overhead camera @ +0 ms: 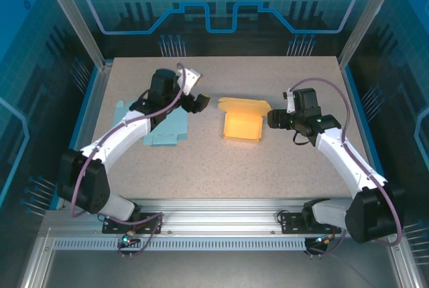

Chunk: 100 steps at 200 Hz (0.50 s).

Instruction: Fold the paper box

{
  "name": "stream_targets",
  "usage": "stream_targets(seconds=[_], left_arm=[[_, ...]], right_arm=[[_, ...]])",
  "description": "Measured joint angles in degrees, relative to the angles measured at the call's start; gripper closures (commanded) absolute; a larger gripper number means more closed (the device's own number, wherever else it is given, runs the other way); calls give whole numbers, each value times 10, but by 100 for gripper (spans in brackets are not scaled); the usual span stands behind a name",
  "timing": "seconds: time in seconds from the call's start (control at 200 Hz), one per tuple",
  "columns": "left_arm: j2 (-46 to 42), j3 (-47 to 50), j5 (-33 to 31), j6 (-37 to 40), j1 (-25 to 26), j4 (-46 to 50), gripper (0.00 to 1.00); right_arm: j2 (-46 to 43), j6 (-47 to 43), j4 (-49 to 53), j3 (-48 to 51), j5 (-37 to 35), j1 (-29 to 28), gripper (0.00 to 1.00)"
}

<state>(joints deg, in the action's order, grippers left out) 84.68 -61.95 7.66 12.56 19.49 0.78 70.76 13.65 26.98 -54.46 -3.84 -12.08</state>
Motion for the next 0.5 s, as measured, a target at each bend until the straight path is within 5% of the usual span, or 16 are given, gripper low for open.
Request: stream_targets(seconds=[0.225,0.5], left_arm=[[46,83,29,-144,-22,-142,8],[129,100,143,-196,-22,-309,14]], right_arm=[[51,-21,-52,0,19,2,24],[81,-45,-115,2,35,1,28]])
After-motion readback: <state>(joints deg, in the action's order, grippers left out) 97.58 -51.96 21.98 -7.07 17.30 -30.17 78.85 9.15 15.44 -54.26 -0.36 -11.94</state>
